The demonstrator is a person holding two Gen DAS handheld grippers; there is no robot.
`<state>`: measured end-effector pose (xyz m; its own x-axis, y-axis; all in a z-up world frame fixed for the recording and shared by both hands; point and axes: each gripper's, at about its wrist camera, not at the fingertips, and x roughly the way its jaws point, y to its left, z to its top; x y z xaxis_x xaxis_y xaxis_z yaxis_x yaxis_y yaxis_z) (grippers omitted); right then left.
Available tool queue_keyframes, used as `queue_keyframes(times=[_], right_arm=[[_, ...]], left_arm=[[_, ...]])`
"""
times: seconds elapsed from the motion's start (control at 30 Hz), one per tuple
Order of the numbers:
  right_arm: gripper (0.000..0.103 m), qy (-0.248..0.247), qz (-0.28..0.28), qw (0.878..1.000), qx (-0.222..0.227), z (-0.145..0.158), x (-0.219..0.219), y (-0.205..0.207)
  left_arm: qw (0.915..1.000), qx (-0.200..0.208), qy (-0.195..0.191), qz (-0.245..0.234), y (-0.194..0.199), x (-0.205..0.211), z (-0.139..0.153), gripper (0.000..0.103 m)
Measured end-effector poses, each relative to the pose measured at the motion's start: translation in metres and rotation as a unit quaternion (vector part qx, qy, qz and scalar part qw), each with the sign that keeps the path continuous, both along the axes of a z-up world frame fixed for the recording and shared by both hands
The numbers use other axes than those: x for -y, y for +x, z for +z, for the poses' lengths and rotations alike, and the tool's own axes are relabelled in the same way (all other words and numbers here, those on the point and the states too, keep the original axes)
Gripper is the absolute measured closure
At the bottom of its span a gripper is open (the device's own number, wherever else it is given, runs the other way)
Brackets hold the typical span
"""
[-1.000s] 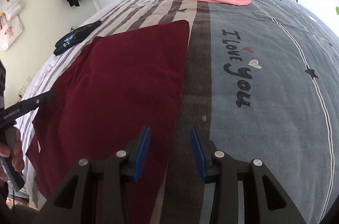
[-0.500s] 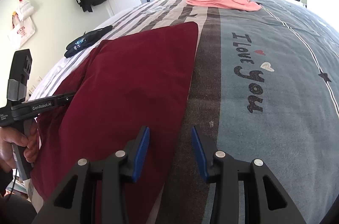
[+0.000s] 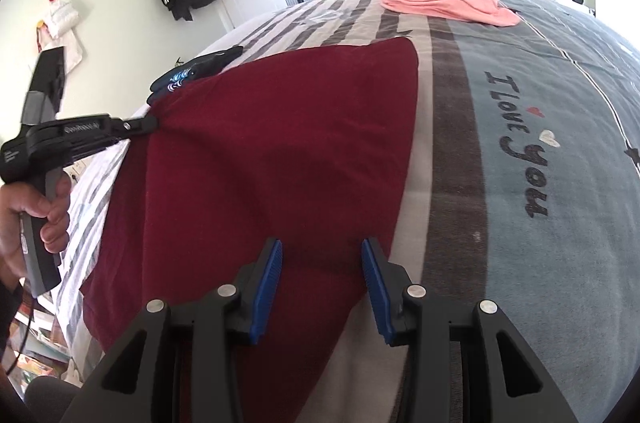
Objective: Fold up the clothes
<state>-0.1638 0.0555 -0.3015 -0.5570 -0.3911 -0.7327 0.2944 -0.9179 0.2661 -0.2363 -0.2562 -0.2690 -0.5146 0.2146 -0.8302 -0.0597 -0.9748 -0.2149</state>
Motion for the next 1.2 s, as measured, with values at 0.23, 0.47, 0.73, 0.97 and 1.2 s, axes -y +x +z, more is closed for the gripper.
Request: queue_keyframes(times=[0.23,0.47,0.73,0.97,1.2], right_arm=[[0.065,0.019,0.008,1.000,-0.005,-0.006,-0.007,0.001],[0.064,-0.002,0.001,1.000,-0.009,-0.014,-0.028,-0.009],[0.064,-0.009,0.021,1.000,-0.022,-0.019,-0.029,-0.017],[0.064,-0.027,0.022,0.999,-0.019,-0.017,-0.023,-0.020],[0.063,-0.007,0.018,1.000,-0.007,-0.012,-0.003,-0.013]], left_arm=[[0.9959,-0.071,0.035,0.044,-0.013,0.012,0.018,0.042],[0.9987,-0.049,0.012,0.002,-0.086,-0.026,0.002,0.042],[0.9959,-0.026,-0.038,-0.078,-0.119,-0.068,-0.030,0.102],[0.9894,-0.125,-0.066,-0.032,-0.098,-0.042,0.016,0.102],[0.9923,-0.066,-0.103,0.016,-0.117,-0.010,-0.007,0.094]])
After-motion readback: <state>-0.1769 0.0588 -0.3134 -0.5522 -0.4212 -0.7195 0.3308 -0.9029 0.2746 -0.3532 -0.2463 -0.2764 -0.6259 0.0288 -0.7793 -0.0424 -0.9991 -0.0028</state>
